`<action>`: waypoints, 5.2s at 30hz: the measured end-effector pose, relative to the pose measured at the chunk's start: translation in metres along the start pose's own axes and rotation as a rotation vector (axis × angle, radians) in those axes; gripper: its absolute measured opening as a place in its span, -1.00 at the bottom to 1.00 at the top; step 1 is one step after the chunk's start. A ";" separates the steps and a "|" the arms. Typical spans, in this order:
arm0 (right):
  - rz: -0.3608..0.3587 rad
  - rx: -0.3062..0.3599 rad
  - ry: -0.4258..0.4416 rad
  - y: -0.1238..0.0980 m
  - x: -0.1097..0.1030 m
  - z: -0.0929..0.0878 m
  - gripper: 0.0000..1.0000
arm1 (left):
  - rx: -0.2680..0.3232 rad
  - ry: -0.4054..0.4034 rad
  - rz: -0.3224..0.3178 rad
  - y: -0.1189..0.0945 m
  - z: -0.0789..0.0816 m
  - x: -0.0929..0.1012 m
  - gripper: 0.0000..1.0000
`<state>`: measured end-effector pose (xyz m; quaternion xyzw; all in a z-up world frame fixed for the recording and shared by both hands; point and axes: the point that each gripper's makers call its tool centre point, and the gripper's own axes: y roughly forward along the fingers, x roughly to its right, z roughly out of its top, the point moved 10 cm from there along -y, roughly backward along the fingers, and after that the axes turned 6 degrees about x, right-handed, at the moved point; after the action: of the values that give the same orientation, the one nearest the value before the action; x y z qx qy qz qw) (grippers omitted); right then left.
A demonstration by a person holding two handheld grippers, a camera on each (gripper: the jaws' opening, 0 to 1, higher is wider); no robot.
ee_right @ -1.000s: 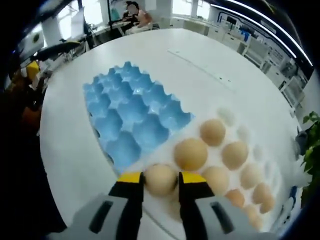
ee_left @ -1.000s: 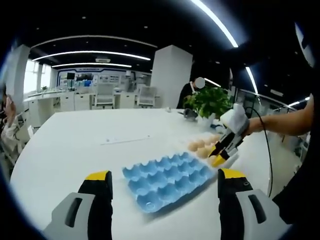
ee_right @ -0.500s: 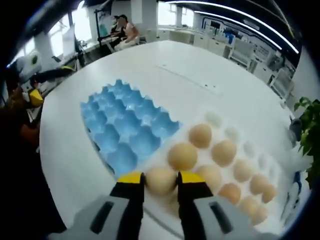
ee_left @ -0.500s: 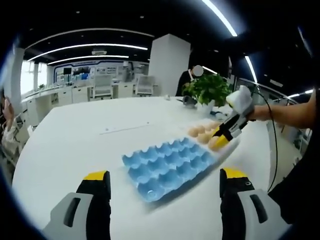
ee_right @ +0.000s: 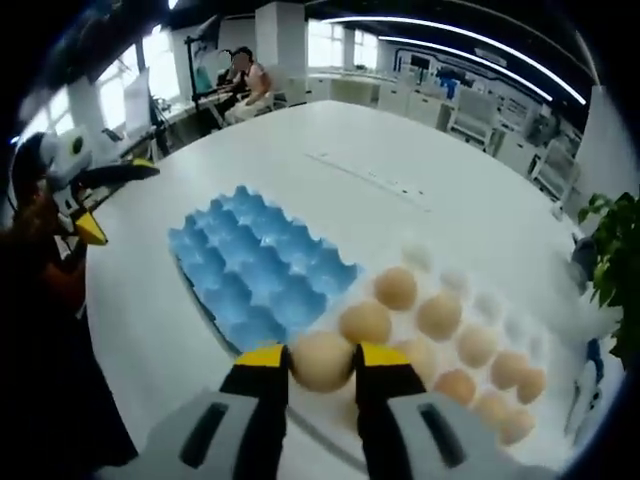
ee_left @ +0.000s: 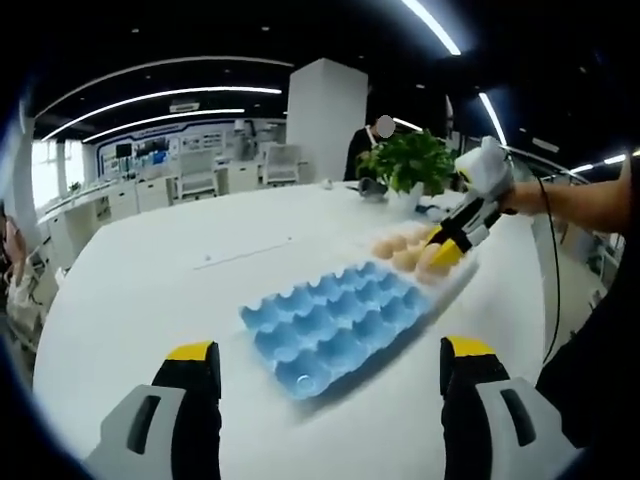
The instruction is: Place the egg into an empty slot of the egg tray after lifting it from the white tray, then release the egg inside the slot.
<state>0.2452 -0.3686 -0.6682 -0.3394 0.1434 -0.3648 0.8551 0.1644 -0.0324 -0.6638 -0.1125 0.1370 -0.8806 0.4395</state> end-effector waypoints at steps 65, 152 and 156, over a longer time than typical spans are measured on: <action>0.413 0.103 -0.245 0.142 -0.156 0.084 -0.49 | -0.050 0.043 -0.044 0.008 -0.014 -0.006 0.76; -0.316 0.179 0.117 0.002 0.012 -0.070 -0.44 | -0.048 0.051 -0.029 0.004 -0.010 -0.007 0.74; -0.330 0.187 0.146 -0.001 0.014 -0.070 -0.49 | -0.053 0.044 -0.016 0.004 -0.012 -0.008 0.74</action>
<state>0.2202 -0.4128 -0.7182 -0.2498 0.1129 -0.5356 0.7987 0.1679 -0.0264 -0.6766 -0.1058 0.1688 -0.8825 0.4260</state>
